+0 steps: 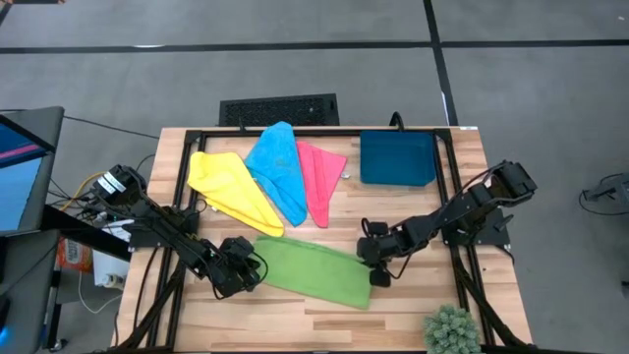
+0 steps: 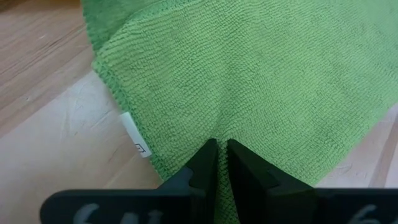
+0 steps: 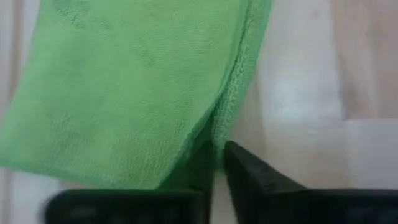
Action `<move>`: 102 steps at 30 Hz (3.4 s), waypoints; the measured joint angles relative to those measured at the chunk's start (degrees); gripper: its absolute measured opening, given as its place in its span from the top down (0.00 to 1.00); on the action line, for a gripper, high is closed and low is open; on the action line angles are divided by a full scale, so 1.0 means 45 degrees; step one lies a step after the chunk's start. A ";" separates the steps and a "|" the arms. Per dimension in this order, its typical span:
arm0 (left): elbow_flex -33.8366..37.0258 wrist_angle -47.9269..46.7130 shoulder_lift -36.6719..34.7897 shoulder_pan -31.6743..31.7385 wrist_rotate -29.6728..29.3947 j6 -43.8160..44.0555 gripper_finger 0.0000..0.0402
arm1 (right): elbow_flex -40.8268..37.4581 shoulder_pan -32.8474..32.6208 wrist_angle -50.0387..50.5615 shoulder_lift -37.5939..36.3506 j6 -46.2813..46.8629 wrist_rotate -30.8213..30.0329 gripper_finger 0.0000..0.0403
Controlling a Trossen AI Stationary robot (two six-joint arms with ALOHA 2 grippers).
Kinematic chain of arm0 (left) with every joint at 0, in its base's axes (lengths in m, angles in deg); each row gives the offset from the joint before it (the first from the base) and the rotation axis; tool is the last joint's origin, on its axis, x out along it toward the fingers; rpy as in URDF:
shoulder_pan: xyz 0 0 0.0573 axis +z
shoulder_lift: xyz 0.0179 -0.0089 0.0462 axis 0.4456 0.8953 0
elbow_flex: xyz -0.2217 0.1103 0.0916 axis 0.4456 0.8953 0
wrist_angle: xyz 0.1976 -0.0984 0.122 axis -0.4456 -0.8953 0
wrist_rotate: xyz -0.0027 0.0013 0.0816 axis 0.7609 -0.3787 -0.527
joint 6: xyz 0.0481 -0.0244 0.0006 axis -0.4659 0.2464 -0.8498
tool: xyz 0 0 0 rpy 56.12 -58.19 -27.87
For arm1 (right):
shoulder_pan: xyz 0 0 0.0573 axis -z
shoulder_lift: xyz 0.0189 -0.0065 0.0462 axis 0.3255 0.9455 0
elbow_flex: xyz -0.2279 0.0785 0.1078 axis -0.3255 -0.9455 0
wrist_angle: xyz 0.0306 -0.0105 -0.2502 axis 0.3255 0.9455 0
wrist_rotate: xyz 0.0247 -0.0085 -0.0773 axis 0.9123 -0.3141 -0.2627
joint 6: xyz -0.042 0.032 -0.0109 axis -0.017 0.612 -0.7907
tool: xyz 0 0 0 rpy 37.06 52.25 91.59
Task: Fold microfiber towels
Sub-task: Fold the green microfiber towel
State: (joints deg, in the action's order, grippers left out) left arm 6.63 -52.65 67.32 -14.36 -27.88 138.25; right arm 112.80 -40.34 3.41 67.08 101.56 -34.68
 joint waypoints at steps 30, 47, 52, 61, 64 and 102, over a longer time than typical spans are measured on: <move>-0.0012 0.0054 0.0000 -0.0002 0.0279 0.0432 0.91 | 0.2366 0.0086 0.5188 0.0097 0.2992 -0.0237 0.48; -0.0034 0.0044 -0.0010 -0.0015 0.0622 0.0316 0.91 | 0.0079 -0.1418 0.2136 -0.1110 0.4710 -0.1345 0.49; -0.0089 -0.0041 -0.0237 0.0021 0.0914 0.0464 0.91 | 0.0076 -0.1907 0.1771 -0.1345 0.4793 -0.1922 0.50; -0.0671 -0.2592 -0.4097 0.0725 0.1053 -0.1325 0.91 | 0.0071 -0.1807 0.1632 -0.1146 0.4870 -0.2572 0.51; -0.0670 -0.3917 -0.5370 0.0733 0.0370 -0.1724 0.88 | 0.0071 -0.1726 0.1361 -0.1146 0.4875 -0.2583 0.51; 0.0277 0.1895 -0.3248 0.1416 -0.0278 -0.5170 0.98 | 0.0991 -0.5128 -0.3571 0.1964 0.8937 -0.4563 0.84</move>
State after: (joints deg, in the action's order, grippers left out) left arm 7.87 -44.12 52.71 -7.99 -29.13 114.99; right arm 117.26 -63.42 -12.66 75.92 141.78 -55.22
